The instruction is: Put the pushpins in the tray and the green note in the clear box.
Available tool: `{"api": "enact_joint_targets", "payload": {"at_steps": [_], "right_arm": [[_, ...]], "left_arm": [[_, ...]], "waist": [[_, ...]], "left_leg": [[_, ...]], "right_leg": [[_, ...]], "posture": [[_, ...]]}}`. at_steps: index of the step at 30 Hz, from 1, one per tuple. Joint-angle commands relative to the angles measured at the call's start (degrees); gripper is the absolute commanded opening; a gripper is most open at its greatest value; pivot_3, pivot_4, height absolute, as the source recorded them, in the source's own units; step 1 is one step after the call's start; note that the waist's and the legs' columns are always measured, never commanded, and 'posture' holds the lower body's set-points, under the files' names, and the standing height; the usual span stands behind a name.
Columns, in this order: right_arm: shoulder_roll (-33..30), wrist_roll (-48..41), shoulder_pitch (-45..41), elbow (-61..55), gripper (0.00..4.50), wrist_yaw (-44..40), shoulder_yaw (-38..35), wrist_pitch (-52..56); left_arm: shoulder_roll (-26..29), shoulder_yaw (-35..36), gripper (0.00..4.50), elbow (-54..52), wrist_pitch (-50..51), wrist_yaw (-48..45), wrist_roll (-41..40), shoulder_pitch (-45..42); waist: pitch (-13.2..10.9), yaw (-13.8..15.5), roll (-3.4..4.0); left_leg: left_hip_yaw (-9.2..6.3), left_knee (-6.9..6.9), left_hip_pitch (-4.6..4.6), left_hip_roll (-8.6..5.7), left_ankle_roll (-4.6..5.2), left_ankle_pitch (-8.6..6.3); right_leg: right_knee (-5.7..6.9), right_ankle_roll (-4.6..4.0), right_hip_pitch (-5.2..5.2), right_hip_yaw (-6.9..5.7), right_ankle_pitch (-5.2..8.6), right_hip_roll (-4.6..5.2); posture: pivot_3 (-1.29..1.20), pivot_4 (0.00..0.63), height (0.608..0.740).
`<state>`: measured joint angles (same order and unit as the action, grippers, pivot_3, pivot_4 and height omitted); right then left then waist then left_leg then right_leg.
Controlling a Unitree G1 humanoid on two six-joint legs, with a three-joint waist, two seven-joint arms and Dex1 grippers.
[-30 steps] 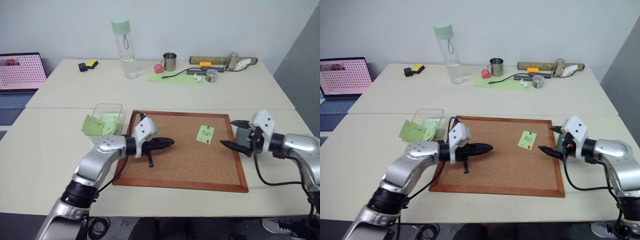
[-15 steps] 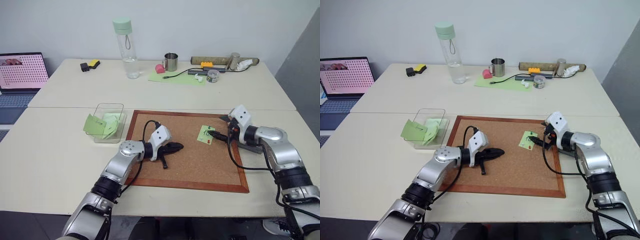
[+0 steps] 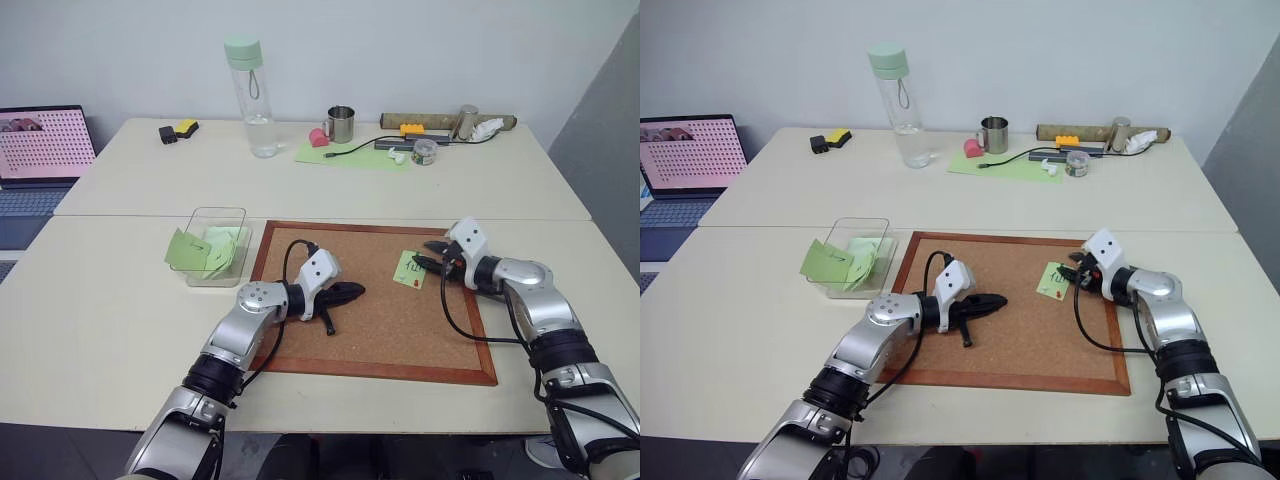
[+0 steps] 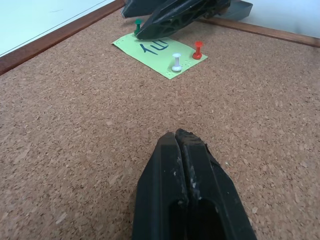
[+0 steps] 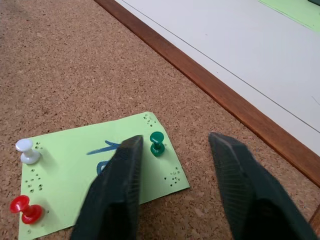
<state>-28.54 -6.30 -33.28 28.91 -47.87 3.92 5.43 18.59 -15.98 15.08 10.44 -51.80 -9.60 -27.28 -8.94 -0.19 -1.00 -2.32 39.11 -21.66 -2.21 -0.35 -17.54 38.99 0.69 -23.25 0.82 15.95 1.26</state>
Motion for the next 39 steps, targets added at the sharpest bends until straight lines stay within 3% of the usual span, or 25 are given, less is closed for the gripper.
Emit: {"api": "enact_joint_targets", "payload": {"at_steps": [1, 6, 26, 39], "right_arm": [[0.64, -1.42, -0.94, -2.09, 1.13, -0.34, -1.39, -0.34], [0.77, -1.58, -0.51, -2.51, 0.06, -0.7, -1.45, -0.06], [0.24, -6.81, 2.49, -15.09, 0.06, -1.19, -4.79, 8.05], [-1.97, -15.35, 5.06, -24.14, 0.06, 0.01, -10.54, 20.49]], "left_arm": [[-0.18, 0.78, 0.0, -0.61, 0.64, 0.72, 0.35, 1.02], [-0.3, 1.11, 0.0, -0.21, 0.6, 0.82, 0.49, 1.0], [-0.95, 1.12, 0.0, 0.44, 1.05, 1.35, 0.37, 1.51], [-1.45, 0.85, 0.0, 1.16, 0.78, 0.92, 0.44, 1.12]], "waist": [[0.0, 0.0, 0.0], [0.0, -0.01, 0.0], [0.01, 0.02, 0.01], [0.01, 0.07, 0.02]], "left_leg": [[0.0, 0.0, 0.0, 0.0, 0.0, 0.0], [-0.01, 0.0, 0.0, 0.0, 0.0, 0.0], [-0.02, -0.01, 0.0, 0.0, 0.02, -0.01], [-0.03, -0.02, 0.0, 0.0, 0.12, -0.07]], "right_leg": [[0.0, 0.0, 0.0, 0.0, 0.0, 0.0], [0.0, 0.0, 0.0, 0.0, 0.0, 0.0], [0.0, 0.0, 0.0, -0.01, 0.0, 0.0], [-0.01, 0.0, 0.0, -0.01, 0.0, 0.0]], "posture": [[0.0, 0.15, 0.74], [0.0, 0.15, 0.74], [0.0, 0.15, 0.74], [0.0, 0.15, 0.74]]}}
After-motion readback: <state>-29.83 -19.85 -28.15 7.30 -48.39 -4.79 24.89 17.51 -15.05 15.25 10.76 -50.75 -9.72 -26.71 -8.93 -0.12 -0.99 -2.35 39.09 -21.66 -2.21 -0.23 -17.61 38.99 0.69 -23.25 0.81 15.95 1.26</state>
